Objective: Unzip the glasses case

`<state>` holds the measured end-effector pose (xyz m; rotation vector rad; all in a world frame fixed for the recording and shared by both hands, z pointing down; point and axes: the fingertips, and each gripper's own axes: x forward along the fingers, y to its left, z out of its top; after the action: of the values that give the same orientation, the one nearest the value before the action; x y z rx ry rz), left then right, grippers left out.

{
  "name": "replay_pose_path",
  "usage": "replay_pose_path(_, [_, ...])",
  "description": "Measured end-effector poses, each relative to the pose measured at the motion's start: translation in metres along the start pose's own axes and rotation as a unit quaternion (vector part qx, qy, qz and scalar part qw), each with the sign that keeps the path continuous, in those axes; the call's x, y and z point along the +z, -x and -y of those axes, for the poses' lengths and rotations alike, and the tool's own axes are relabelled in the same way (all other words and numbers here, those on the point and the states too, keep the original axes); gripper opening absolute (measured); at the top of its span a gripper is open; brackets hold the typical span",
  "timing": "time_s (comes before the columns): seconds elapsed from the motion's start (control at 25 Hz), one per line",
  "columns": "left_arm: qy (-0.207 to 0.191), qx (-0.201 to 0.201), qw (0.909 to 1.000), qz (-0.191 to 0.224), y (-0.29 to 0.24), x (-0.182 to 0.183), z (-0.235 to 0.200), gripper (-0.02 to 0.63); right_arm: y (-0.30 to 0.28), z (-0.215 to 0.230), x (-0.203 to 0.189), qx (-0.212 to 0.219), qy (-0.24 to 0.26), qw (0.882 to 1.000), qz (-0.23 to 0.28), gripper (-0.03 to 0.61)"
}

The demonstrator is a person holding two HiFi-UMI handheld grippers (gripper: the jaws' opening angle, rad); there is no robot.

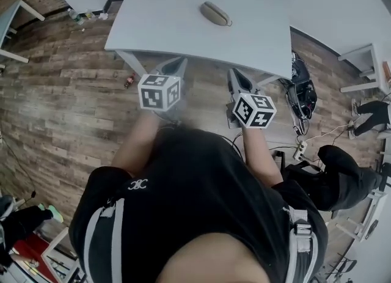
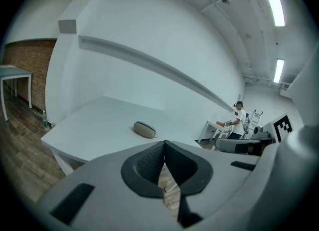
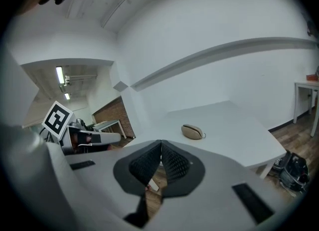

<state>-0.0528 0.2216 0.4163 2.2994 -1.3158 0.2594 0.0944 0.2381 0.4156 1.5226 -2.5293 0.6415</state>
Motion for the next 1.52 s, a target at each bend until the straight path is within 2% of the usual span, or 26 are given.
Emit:
replay_pose_path(0.12, [-0.007, 0.006, 0.9999, -0.004, 0.008, -0.026, 0.058, 0.003, 0.06, 0.017, -0.02, 0.011, -0.002, 1.0, -0.001, 0.015])
replay_pose_path(0.36, [-0.022, 0.017, 0.9994, -0.021, 0.033, -0.102, 0.169, 0.003, 0.169, 0.048, -0.082, 0.028, -0.012, 1.0, -0.007, 0.015])
replay_pose_path(0.56, [-0.014, 0.029, 0.999, -0.031, 0.057, -0.139, 0.22, 0.003, 0.219, 0.051, -0.096, 0.04, 0.001, 0.999, -0.005, 0.015])
replay_pose_path(0.72, [-0.011, 0.041, 0.9988, -0.025, 0.071, -0.14, 0.226, 0.003, 0.232, 0.04, -0.09, 0.058, 0.014, 0.998, 0.005, 0.015])
replay_pose_path(1.08, [-0.035, 0.069, 0.997, -0.011, 0.079, -0.131, 0.209, 0.003, 0.226, 0.042, -0.069, 0.036, 0.044, 0.998, 0.036, 0.014])
replay_pose_path(1.52, [-0.03, 0.075, 0.9967, -0.009, 0.079, -0.123, 0.179, 0.003, 0.197, 0.019, -0.063, 0.052, 0.059, 0.996, 0.029, 0.014])
